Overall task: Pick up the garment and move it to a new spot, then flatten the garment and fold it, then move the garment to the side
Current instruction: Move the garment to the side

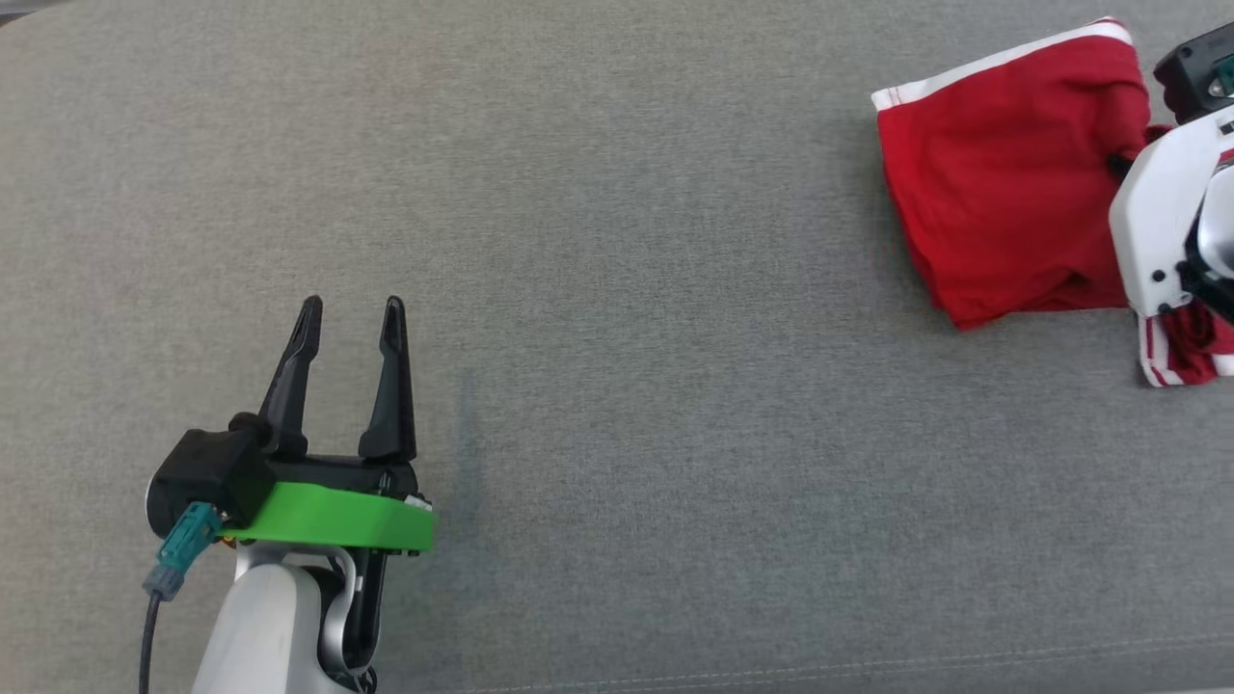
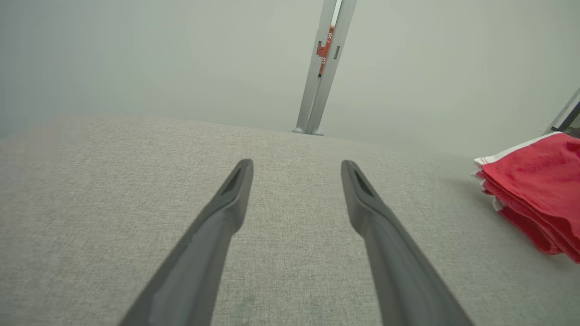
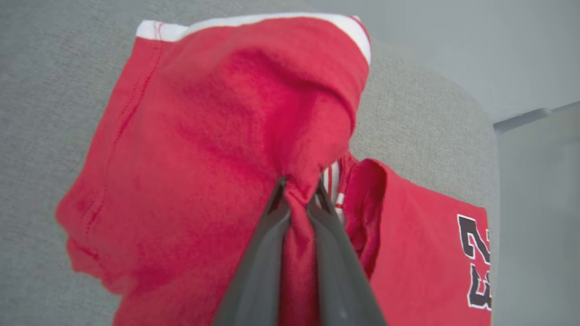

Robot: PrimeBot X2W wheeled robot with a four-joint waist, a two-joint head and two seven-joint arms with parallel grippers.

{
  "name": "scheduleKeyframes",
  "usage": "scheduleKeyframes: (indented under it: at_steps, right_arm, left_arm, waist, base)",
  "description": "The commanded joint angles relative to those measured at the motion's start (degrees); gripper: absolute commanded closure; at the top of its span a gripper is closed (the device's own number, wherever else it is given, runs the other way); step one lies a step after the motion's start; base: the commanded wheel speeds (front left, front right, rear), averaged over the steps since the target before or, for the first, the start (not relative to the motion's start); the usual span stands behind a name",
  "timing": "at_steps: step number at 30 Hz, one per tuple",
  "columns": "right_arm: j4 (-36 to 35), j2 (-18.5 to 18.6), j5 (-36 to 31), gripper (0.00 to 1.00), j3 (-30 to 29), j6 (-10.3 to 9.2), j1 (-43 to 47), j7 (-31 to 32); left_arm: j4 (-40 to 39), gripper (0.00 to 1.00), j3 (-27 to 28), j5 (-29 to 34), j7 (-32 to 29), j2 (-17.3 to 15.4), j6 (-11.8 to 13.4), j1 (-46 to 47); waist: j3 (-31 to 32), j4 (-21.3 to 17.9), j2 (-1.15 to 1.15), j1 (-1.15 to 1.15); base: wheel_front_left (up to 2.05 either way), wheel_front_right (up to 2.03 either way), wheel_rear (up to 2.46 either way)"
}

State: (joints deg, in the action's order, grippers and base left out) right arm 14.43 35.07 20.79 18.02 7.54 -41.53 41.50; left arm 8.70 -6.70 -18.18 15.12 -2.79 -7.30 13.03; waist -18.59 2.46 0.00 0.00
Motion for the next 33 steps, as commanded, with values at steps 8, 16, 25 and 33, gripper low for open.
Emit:
scheduleKeyframes:
  at_steps: [8, 16, 25, 33]
  right_arm:
    - [4.1, 6.2, -2.5, 1.0, -4.4, -0.09, -1.3, -5.6]
    - [13.5, 7.5, -7.8, 1.0, -10.8, -0.1, -2.0, -12.8]
    - [19.2, 7.7, -13.7, 1.0, -16.4, -0.1, 0.5, -13.4]
    - [19.3, 3.7, -18.9, 0.0, -23.4, -0.1, 2.2, -14.6]
  left_arm:
    - [-0.4, 0.0, -1.1, 1.6, 0.0, -0.4, -0.2, 2.1]
    - [-1.2, 0.0, -1.8, 1.6, 0.0, -1.5, -0.2, 3.5]
    - [-1.6, 0.0, -3.0, 1.2, 0.0, -1.6, -0.2, 4.4]
    - [-1.0, 0.0, -2.9, 0.9, 0.0, -1.2, -0.2, 3.9]
  waist:
    - [-2.6, -5.3, 0.0, 0.0]
    - [-7.0, -2.9, 0.0, 0.0]
    - [-9.2, 0.2, 0.0, 0.0]
    - [-6.6, 0.3, 0.0, 0.0]
  base:
    - [0.0, 0.0, 0.0]
    - [0.0, 0.0, 0.0]
    - [0.0, 0.0, 0.0]
    - [0.0, 0.0, 0.0]
